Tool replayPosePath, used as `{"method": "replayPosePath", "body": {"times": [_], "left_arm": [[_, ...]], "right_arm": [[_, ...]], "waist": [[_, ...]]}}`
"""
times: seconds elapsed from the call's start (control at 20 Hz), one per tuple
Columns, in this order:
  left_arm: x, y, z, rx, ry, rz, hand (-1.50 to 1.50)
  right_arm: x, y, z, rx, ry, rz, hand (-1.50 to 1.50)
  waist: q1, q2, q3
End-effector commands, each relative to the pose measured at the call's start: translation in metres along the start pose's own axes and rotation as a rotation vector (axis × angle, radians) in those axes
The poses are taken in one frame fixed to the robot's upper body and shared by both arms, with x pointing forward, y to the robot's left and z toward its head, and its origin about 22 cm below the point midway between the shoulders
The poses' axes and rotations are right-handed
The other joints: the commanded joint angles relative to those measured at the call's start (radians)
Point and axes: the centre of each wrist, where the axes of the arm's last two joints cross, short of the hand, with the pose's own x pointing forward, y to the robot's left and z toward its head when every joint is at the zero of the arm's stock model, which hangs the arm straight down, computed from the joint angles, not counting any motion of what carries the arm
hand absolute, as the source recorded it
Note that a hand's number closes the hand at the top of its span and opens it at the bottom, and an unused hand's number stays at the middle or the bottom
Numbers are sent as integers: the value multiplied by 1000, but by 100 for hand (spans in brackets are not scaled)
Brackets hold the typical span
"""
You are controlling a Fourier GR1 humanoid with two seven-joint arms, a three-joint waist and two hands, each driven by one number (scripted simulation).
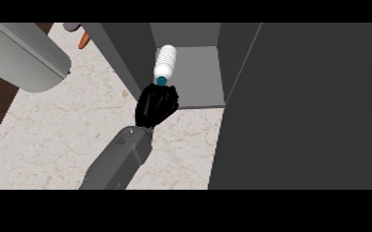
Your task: Pick up the bottled water, place it into the cabinet and close the cabinet
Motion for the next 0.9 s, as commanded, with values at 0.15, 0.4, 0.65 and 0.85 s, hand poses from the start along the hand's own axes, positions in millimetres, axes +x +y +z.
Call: {"method": "replayPosePath", "body": {"times": [0.15, 0.4, 0.65, 0.85], "left_arm": [[31, -51, -40, -15, -23, -20, 150], [60, -74, -78, 16, -23, -59, 150], [61, -83, -89, 57, -19, -150, 150], [72, -91, -105, 96, -9, -206, 150]], "right_arm": [[13, -21, 12, 56, -41, -153, -150], [4, -40, 8, 34, -29, -131, -150], [-8, -66, 13, 43, -36, -144, -150], [5, -61, 14, 63, -54, -149, -150]], "waist": [[-29, 2, 0], [-11, 6, 0], [-35, 12, 0], [-56, 18, -1]]}}
